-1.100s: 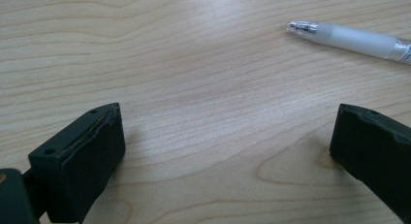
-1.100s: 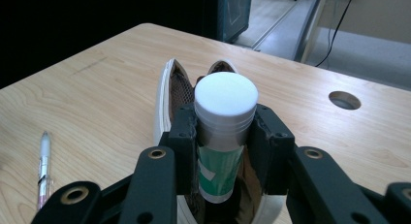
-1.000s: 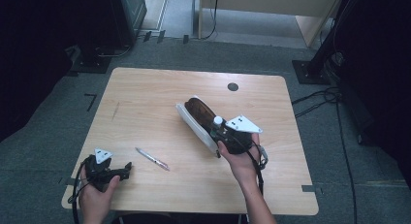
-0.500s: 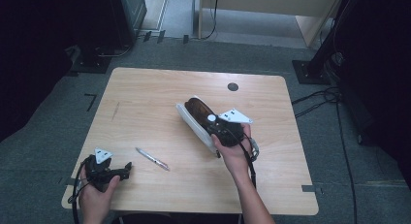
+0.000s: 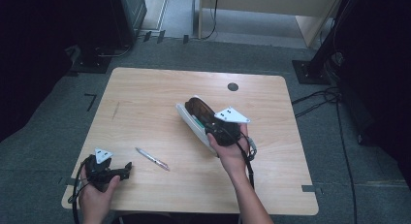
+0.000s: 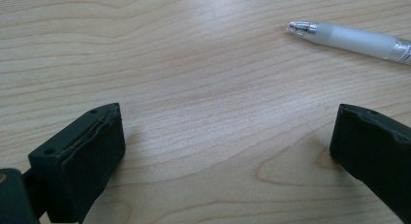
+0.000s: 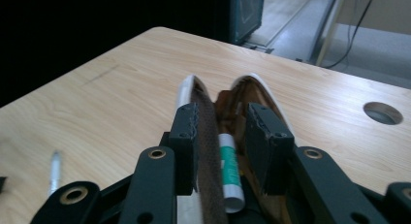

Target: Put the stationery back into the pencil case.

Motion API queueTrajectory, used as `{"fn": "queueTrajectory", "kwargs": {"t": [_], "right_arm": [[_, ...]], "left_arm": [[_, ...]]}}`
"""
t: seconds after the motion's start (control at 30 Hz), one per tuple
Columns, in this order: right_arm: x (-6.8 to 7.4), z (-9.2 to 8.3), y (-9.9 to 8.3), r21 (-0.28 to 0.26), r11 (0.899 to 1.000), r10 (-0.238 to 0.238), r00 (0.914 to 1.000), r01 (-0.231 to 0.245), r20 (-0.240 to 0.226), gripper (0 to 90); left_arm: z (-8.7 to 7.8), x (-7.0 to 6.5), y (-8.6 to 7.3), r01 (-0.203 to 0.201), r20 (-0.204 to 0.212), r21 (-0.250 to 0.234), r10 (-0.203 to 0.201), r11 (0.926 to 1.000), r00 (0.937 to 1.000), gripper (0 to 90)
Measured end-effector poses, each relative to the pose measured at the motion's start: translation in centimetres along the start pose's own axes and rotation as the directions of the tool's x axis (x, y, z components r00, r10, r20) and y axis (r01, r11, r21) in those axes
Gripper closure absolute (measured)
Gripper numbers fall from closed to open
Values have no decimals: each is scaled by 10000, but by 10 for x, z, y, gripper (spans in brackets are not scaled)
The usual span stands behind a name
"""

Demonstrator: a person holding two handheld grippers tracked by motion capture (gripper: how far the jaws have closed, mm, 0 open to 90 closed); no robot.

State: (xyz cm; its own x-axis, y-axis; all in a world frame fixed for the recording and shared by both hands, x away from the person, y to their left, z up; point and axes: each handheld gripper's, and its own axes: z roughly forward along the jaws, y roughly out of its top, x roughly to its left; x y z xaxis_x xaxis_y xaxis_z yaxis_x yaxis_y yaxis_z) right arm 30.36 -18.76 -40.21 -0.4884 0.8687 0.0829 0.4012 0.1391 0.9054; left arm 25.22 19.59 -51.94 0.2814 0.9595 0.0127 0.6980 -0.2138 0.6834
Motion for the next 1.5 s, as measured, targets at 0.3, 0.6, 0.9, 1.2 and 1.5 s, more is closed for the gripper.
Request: {"fn": "queueTrajectory", "kwargs": {"t": [0.3, 0.6, 0.9, 1.2, 1.5], "right_arm": [[30, -10, -5, -202, 9995, -272, 9967, 258, -771, 659], [64, -6, -29, 171, 9973, -681, 9838, 719, -1656, 679], [87, 23, -75, 1137, 9910, -424, 9703, 713, -2382, 702], [103, 49, -92, 2014, 9745, -385, 9576, 993, -2855, 703], [111, 69, -102, 2643, 9586, -197, 9506, 1060, -3098, 699]], "left_arm": [[0, 0, 0, -7, 11, 13, 7, 10000, 10000, 0], [0, 0, 0, 8, 10, 11, -8, 10000, 10000, 0], [0, 0, 0, 8, 9, 1, -8, 10000, 10000, 0], [0, 0, 0, 9, 5, 2, -9, 10000, 10000, 0], [0, 0, 0, 9, 7, 2, -9, 10000, 10000, 0]]}}
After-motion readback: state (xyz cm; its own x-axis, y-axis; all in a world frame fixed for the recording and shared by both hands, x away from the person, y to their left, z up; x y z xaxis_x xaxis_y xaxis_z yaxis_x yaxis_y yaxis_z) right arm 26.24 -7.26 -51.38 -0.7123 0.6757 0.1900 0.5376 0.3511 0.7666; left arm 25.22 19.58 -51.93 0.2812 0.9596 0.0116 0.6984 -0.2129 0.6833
